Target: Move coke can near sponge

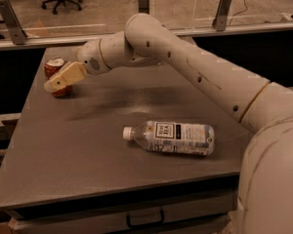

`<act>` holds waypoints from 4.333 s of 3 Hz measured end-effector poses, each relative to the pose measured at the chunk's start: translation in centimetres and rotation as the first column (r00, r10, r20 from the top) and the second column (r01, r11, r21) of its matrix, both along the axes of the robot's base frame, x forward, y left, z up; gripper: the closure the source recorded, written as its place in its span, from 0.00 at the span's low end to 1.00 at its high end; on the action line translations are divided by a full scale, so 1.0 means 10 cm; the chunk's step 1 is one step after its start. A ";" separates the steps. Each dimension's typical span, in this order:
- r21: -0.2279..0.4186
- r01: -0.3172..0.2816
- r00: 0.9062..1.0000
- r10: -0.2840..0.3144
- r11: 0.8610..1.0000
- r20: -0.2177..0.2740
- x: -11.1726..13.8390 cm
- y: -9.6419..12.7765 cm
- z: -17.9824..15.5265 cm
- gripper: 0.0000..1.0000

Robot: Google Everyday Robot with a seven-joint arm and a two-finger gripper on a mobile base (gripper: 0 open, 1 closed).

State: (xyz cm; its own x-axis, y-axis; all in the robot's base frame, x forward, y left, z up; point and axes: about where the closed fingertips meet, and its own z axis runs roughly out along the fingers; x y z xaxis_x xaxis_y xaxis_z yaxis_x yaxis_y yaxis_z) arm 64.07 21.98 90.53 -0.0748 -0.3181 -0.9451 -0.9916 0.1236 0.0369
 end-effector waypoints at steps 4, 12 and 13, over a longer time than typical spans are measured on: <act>0.143 0.084 0.996 -0.082 0.986 -0.017 0.22 0.09 -0.17 0.62; 0.343 0.639 0.678 -0.715 0.689 0.174 1.48 -3.01 0.57 1.00; 0.336 0.701 0.602 -0.775 0.629 0.194 1.52 -3.59 0.56 1.00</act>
Offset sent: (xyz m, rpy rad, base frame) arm 0.0407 0.0005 -0.0262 0.1048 -0.0379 -0.0940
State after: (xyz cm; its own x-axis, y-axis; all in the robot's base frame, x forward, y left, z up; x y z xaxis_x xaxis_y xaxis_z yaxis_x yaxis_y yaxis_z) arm 79.31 -13.90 96.17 0.0935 -0.0795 -0.9924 -0.5245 0.8433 -0.1169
